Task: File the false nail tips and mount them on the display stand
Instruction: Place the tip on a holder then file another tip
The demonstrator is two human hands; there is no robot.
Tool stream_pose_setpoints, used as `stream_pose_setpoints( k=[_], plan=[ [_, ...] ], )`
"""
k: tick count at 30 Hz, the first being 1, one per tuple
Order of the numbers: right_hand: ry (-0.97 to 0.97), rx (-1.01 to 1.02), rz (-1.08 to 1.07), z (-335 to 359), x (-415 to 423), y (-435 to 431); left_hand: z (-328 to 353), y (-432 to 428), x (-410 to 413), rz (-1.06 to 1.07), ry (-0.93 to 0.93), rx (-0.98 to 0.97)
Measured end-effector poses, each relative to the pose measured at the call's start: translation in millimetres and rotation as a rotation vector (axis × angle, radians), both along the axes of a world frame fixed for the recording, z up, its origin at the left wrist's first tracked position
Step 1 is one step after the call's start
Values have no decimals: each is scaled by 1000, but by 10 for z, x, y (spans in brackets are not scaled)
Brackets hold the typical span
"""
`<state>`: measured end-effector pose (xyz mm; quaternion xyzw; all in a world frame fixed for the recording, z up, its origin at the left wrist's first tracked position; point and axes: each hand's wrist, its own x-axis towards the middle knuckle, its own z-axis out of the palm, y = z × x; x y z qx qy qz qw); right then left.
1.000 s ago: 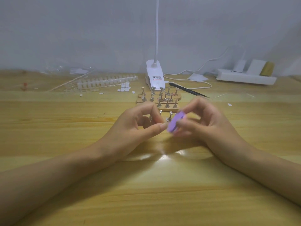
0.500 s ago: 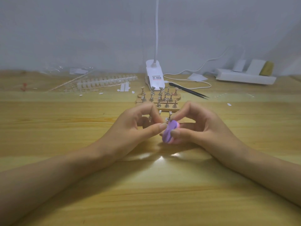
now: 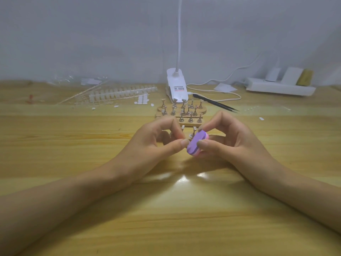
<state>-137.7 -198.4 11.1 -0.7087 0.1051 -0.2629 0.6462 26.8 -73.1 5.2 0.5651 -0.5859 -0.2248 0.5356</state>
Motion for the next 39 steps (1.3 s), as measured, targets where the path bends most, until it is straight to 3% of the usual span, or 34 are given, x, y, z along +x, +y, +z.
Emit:
stream_pose_setpoints(
  k=[5, 10, 14, 18, 20, 23, 25, 27, 31, 33, 36, 39],
  plan=[
    [-116, -5, -26, -8, -15, 6, 12, 10, -3, -1, -9, -5],
    [-263, 119, -165, 92, -26, -129, 15, 22, -21, 19, -19, 17],
    [-149, 60, -136, 92, -70, -154, 10, 33, -19, 36, 16, 17],
    [82, -212, -124, 271, -127, -267, 24, 51, -6, 71, 61, 21],
    [291, -304, -63, 355, -157, -355, 26, 62, 14, 77, -43, 5],
    [559, -475, 27, 388, -204, -451, -6, 74, -9, 29, -368, 39],
    [659, -641, 35, 392, -224, -498, -28, 78, -58, 26, -584, 118],
    [688, -672, -1, 389, -234, -529, -20, 66, -107, 54, -742, 174],
    [474, -843, -108, 381, -222, -534, 19, 28, -158, 73, -767, 169],
    [335, -804, -7, 432, -222, -475, 16, 11, -147, 57, -684, 181],
    [322, -883, 187, 417, -226, -321, 16, -9, -128, 27, -572, 189],
    [326, -1131, 152, 284, -215, -162, 0, -19, -96, 12, -479, 209]
  ],
)
